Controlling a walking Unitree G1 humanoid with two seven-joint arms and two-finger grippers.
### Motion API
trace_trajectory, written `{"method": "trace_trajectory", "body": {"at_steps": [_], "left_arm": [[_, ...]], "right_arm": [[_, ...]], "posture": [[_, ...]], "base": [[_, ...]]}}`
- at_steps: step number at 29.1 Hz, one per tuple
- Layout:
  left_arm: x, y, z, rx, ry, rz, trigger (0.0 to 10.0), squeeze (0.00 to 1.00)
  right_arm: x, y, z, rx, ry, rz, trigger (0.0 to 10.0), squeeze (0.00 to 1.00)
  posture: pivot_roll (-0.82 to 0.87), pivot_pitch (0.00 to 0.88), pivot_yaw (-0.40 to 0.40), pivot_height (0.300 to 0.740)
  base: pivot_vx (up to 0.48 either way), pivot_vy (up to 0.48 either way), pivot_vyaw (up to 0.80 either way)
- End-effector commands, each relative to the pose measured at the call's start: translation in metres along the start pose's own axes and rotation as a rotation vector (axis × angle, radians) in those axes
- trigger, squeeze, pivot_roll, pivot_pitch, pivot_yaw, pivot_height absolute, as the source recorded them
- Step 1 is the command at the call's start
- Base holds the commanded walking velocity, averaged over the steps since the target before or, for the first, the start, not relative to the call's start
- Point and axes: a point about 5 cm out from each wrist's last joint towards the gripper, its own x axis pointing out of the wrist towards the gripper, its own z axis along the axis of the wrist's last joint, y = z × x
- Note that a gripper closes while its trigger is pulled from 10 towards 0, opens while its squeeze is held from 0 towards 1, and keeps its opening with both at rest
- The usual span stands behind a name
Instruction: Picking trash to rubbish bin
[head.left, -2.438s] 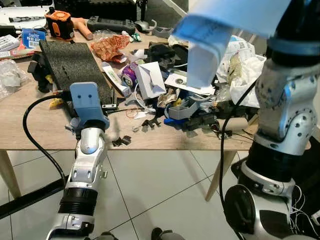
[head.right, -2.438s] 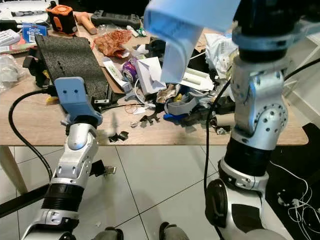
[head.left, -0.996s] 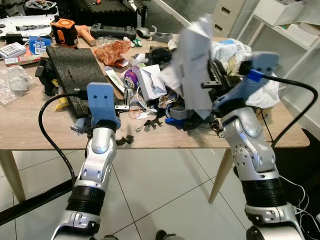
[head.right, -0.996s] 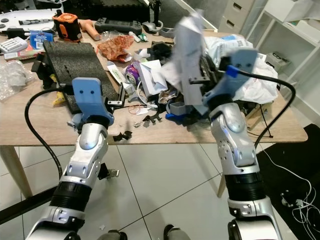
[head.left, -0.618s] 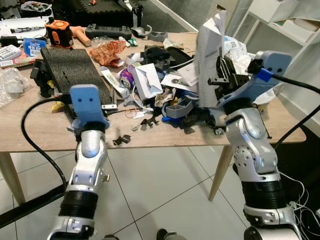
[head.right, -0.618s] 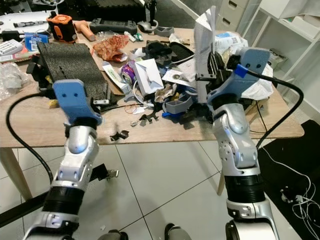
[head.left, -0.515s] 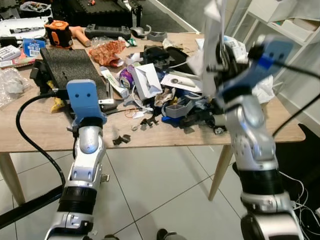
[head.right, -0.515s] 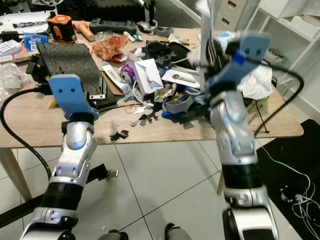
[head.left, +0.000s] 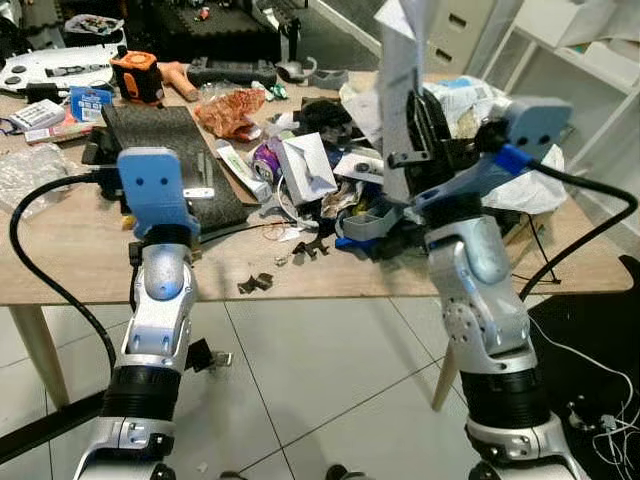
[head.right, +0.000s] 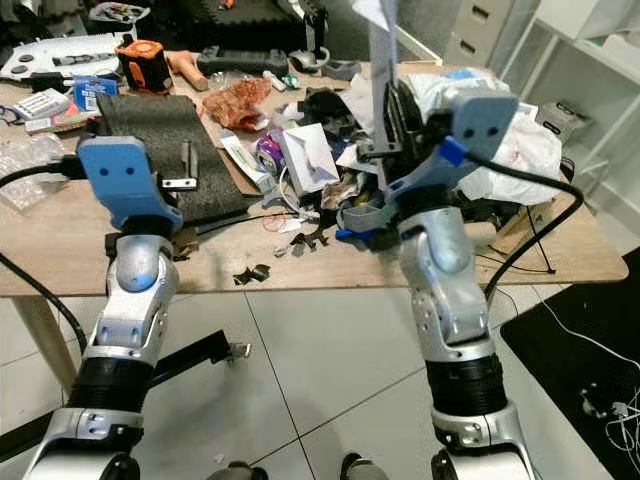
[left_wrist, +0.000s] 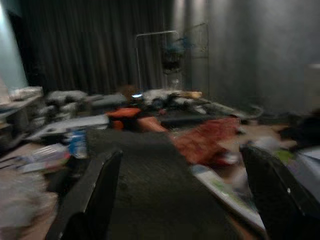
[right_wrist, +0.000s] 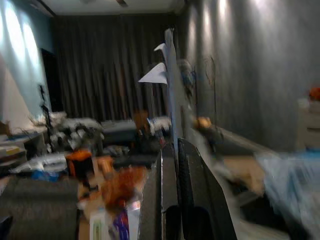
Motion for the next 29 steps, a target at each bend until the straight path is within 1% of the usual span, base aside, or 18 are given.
{"method": "trace_trajectory", "body": {"at_steps": [1,2,3,5,8,10,11,12,14,16,17,19,20,25,26,27,28,29], "left_arm": [[-0.004,-0.01,-0.009,-0.017,0.052,-0.05,10.0,0.0],[-0.004,-0.01,-0.009,-0.017,0.052,-0.05,10.0,0.0],[-0.005,-0.007,-0.011,-0.025,0.063,-0.029,10.0,0.0],[-0.005,-0.004,-0.014,-0.031,0.084,0.013,10.0,0.0],[-0.004,-0.004,-0.01,-0.045,0.063,0.04,10.0,0.0],[-0.007,-0.006,-0.014,-0.046,0.076,0.029,10.0,0.0],[-0.008,-0.008,-0.015,-0.047,0.081,0.023,10.0,0.0],[-0.008,-0.01,-0.015,-0.05,0.082,0.008,10.0,0.0],[-0.007,-0.01,-0.014,-0.047,0.081,-0.01,10.0,0.0],[-0.007,-0.005,-0.014,-0.033,0.088,-0.001,10.0,0.0],[-0.009,-0.001,-0.015,-0.013,0.091,-0.002,10.0,0.0],[-0.012,0.003,-0.016,0.009,0.095,-0.006,10.0,0.0],[-0.012,0.005,-0.016,0.014,0.094,-0.009,10.0,0.0],[-0.013,0.007,-0.016,0.014,0.093,-0.013,10.0,0.0],[-0.019,0.008,-0.016,0.018,0.1,-0.031,10.0,0.0],[-0.024,0.008,-0.015,0.021,0.105,-0.045,10.0,0.0],[-0.035,0.01,-0.018,0.033,0.126,-0.052,10.0,0.0],[-0.035,0.01,-0.018,0.033,0.126,-0.052,10.0,0.0]], "right_arm": [[-0.009,-0.011,-0.015,0.017,0.089,-0.074,10.0,0.0],[-0.009,-0.011,-0.015,0.017,0.089,-0.074,10.0,0.0],[-0.012,-0.013,-0.021,0.008,0.125,-0.081,10.0,0.0],[-0.012,-0.017,-0.025,-0.011,0.148,-0.1,10.0,0.0],[-0.009,-0.021,-0.024,-0.029,0.142,-0.108,10.0,0.0],[-0.007,-0.021,-0.024,-0.059,0.141,-0.094,10.0,0.0],[-0.006,-0.022,-0.023,-0.065,0.141,-0.092,10.0,0.0],[-0.005,-0.022,-0.021,-0.066,0.136,-0.095,10.0,0.0],[-0.006,-0.02,-0.019,-0.066,0.132,-0.097,10.0,0.0],[-0.01,-0.016,-0.024,-0.043,0.151,-0.111,10.0,0.0],[-0.012,-0.013,-0.028,-0.032,0.165,-0.112,10.0,0.0],[-0.013,-0.01,-0.031,-0.024,0.181,-0.11,10.0,0.0],[-0.012,-0.008,-0.032,-0.024,0.182,-0.107,10.0,0.0],[-0.011,-0.006,-0.031,-0.026,0.178,-0.103,10.0,0.0],[-0.013,-0.011,-0.034,-0.031,0.191,-0.101,10.0,0.0],[-0.015,-0.016,-0.036,-0.035,0.201,-0.101,10.0,0.0],[-0.017,-0.023,-0.037,-0.046,0.21,-0.121,10.0,0.0],[-0.017,-0.023,-0.037,-0.046,0.21,-0.121,10.0,0.0]], "posture": [[0.02,0.163,-0.005,0.74],[0.02,0.163,-0.005,0.74],[0.01,0.16,-0.019,0.74],[0.01,0.155,-0.046,0.74],[0.0,0.161,-0.027,0.74],[-0.01,0.16,-0.017,0.74],[-0.01,0.16,-0.017,0.74],[-0.02,0.155,0.0,0.74],[-0.01,0.165,0.008,0.74],[0.01,0.174,0.012,0.74],[0.02,0.185,0.034,0.74],[0.02,0.185,0.034,0.74],[0.02,0.187,0.049,0.74],[0.02,0.187,0.049,0.74],[0.06,0.204,0.056,0.74],[0.06,0.205,0.054,0.74],[0.04,0.2,0.04,0.74],[0.04,0.2,0.04,0.74]], "base": [[0.0,0.0,0.0],[0.0,0.0,0.0],[0.0,0.0,0.0],[0.0,0.0,0.0],[0.0,0.0,0.0],[0.0,0.0,0.0],[0.0,0.0,0.0],[0.0,0.0,0.0],[0.0,0.0,0.0],[0.0,0.0,0.0],[0.0,0.0,0.0],[0.0,0.0,0.0],[0.0,0.0,0.0],[0.0,0.0,0.0],[0.0,0.0,0.0],[0.0,0.0,0.0],[0.0,0.0,0.0],[0.0,0.0,0.0]]}}
